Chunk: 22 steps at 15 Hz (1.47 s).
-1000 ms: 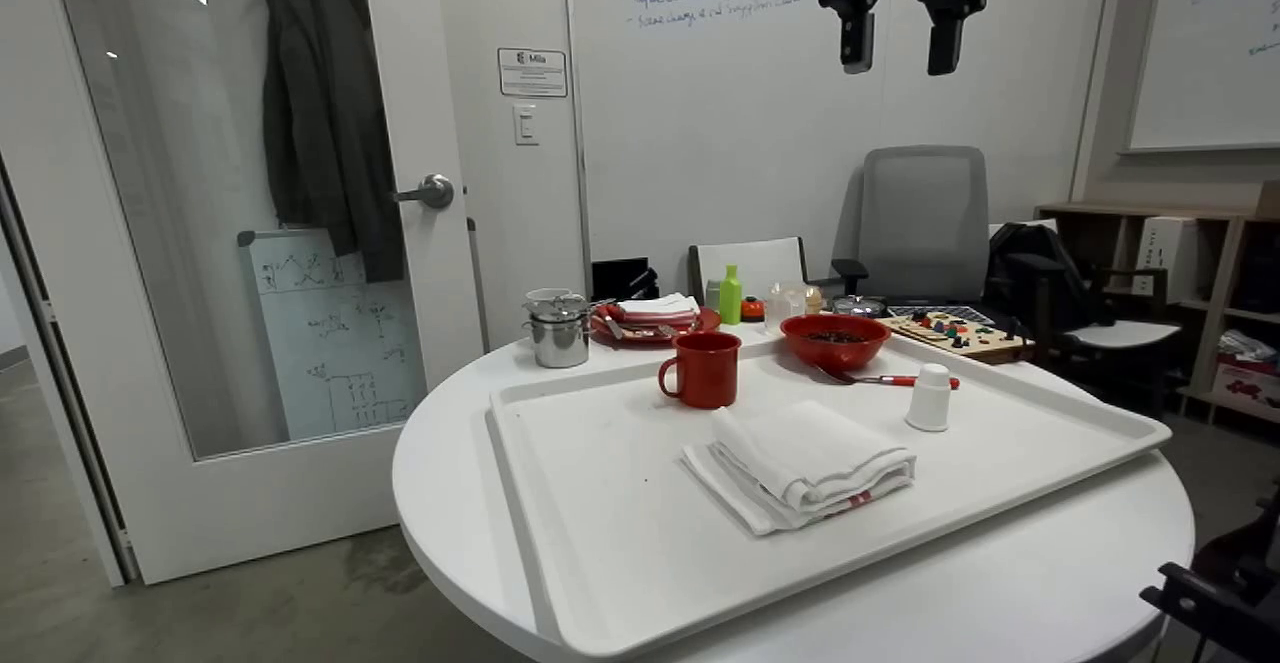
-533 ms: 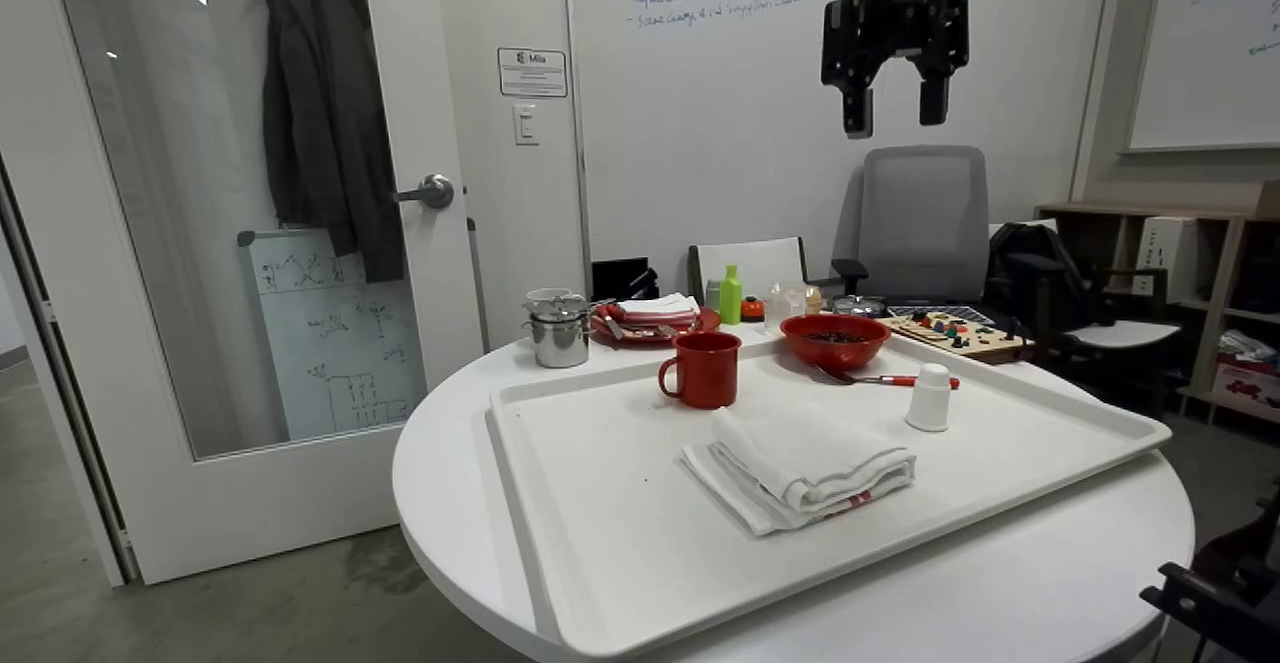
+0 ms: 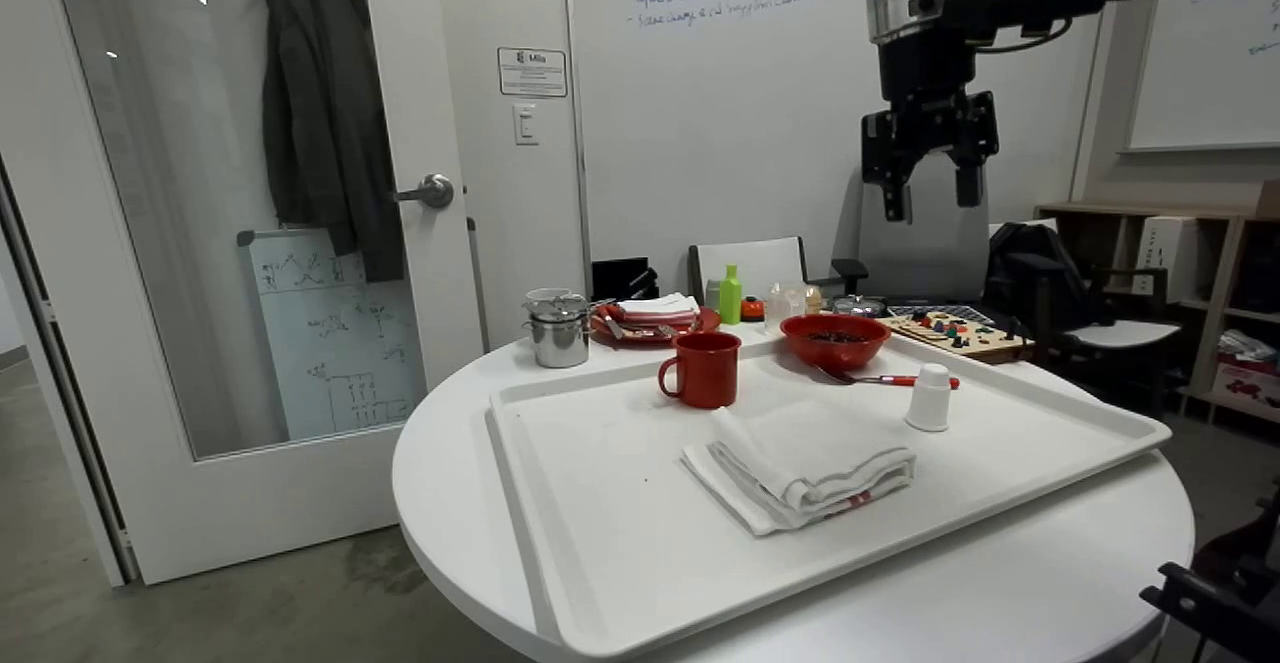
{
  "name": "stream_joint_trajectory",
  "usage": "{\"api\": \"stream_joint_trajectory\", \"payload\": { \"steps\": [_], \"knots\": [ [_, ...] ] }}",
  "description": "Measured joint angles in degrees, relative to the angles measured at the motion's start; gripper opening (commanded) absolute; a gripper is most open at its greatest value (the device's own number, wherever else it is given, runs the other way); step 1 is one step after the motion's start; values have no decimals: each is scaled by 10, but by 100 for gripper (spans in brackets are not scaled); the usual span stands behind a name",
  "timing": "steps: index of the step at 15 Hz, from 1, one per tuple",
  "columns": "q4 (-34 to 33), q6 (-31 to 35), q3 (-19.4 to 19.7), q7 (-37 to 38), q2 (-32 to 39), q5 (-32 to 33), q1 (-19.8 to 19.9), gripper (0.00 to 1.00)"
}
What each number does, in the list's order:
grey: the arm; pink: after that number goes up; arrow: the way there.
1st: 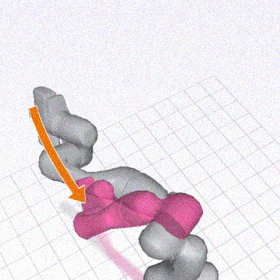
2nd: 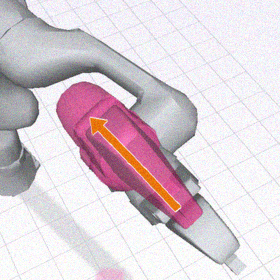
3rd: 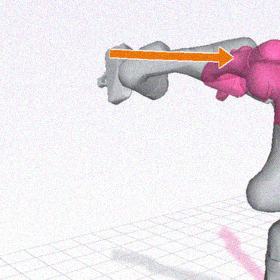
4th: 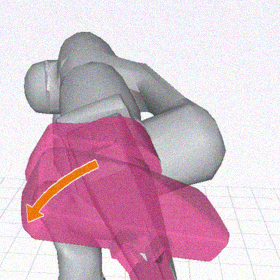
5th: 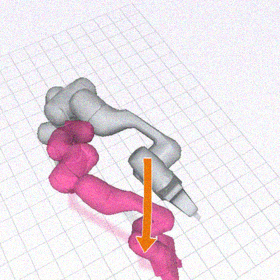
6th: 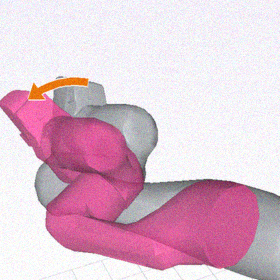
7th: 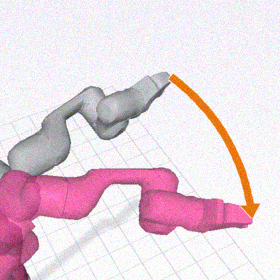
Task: Place the salt shaker in the reg mug
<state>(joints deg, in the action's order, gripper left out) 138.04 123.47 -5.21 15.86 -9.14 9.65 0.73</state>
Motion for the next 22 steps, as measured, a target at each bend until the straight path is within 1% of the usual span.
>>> {"api": "stream_joint_trajectory", "payload": {
  "steps": [4, 8, 14, 22],
  "knots": [
    [17, 29, 27, -2, 32, 6, 14, 100],
    [17, 84, 47, 2, 83, 20, 23, 100],
    [13, 168, 68, 33, 159, 54, 22, 100],
    [6, 218, 94, 35, 225, 57, 12, 100]
  ]
}}
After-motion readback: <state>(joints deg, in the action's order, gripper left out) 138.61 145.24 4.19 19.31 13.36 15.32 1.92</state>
